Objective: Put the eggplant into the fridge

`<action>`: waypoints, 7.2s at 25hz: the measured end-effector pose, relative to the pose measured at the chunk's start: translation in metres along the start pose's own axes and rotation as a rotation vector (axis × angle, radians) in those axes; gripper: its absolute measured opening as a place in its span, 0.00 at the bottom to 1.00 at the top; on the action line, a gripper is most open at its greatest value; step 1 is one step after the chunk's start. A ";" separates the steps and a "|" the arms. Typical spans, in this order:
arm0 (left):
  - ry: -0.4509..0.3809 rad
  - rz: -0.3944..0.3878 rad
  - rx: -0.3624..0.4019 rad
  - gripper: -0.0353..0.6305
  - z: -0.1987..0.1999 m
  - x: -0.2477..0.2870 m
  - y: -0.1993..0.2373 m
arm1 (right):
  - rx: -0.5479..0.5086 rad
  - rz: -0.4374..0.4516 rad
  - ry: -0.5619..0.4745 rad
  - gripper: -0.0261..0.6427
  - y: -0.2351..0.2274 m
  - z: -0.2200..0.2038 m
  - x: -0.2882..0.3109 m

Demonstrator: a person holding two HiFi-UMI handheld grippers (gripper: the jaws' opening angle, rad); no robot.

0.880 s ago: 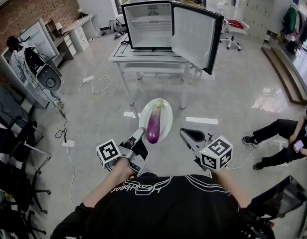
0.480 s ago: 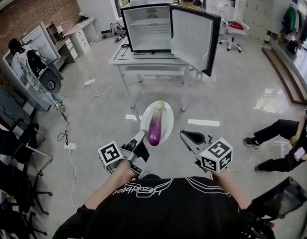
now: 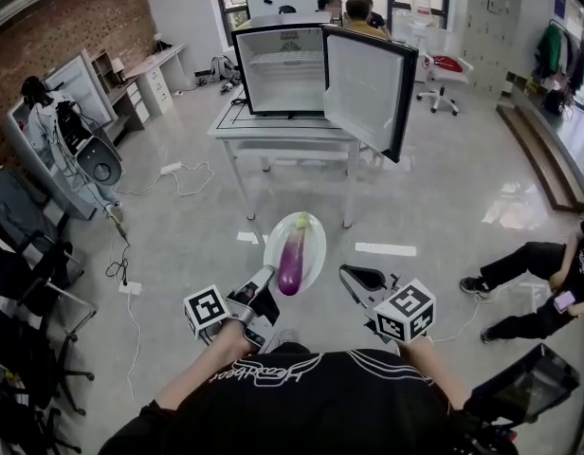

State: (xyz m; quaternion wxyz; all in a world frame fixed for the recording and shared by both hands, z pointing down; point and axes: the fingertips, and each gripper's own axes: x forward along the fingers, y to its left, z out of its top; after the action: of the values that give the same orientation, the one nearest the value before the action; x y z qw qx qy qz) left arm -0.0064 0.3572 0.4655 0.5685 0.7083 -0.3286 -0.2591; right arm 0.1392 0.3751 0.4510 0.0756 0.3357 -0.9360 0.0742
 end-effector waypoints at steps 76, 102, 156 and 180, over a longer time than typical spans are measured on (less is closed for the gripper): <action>0.012 0.041 -0.098 0.09 0.363 0.283 0.118 | 0.119 -0.129 0.049 0.05 -0.300 0.076 0.356; -0.012 0.146 -0.113 0.09 0.442 0.424 0.170 | 0.181 -0.075 0.093 0.05 -0.444 0.071 0.456; 0.059 0.284 0.030 0.09 0.590 0.662 0.237 | 0.298 -0.139 0.063 0.05 -0.591 0.109 0.597; 0.120 0.352 0.118 0.09 0.600 0.749 0.276 | 0.344 -0.202 0.112 0.05 -0.618 0.089 0.617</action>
State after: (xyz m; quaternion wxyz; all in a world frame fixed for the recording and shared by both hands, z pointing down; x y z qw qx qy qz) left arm -0.0112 -0.6307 0.6086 0.5812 0.6861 -0.4275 -0.0934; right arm 0.0556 -0.4945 0.5360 0.0763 0.4310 -0.8655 0.2434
